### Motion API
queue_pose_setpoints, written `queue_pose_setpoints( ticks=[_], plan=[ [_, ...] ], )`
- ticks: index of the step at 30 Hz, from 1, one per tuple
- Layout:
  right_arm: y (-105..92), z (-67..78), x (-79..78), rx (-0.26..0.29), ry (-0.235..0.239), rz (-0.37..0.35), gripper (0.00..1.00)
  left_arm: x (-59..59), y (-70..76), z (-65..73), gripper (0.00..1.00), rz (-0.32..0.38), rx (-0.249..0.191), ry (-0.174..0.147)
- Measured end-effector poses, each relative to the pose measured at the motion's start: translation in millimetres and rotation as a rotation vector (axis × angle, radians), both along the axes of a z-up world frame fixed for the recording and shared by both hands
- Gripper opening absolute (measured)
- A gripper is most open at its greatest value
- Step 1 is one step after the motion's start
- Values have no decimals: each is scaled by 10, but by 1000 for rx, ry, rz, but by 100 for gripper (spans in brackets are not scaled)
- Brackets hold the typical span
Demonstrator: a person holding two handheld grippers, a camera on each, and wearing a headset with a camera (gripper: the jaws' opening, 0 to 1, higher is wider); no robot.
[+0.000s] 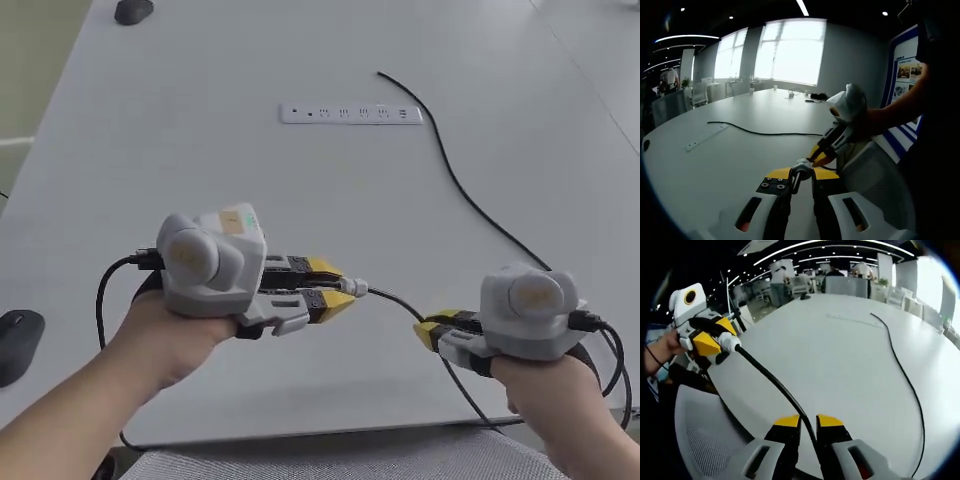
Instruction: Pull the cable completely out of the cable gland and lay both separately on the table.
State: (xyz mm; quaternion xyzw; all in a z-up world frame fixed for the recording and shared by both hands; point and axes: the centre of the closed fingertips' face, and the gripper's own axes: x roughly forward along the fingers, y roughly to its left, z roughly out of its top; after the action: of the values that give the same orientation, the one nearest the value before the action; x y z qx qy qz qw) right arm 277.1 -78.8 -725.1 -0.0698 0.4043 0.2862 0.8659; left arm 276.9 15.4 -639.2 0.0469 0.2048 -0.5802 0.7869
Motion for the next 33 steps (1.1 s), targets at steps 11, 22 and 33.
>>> queue_pose_setpoints(
  ticks=[11,22,33],
  plan=[
    [419,546,98,-103,-259,338,27,24,0,-12,15,5,2,6],
    [758,584,90,-154,-317,477,21,70,2,-8,15,3,1,10],
    [866,541,122,-125,-321,503,10,71,11,-14,15,9,-3,12]
  ],
)
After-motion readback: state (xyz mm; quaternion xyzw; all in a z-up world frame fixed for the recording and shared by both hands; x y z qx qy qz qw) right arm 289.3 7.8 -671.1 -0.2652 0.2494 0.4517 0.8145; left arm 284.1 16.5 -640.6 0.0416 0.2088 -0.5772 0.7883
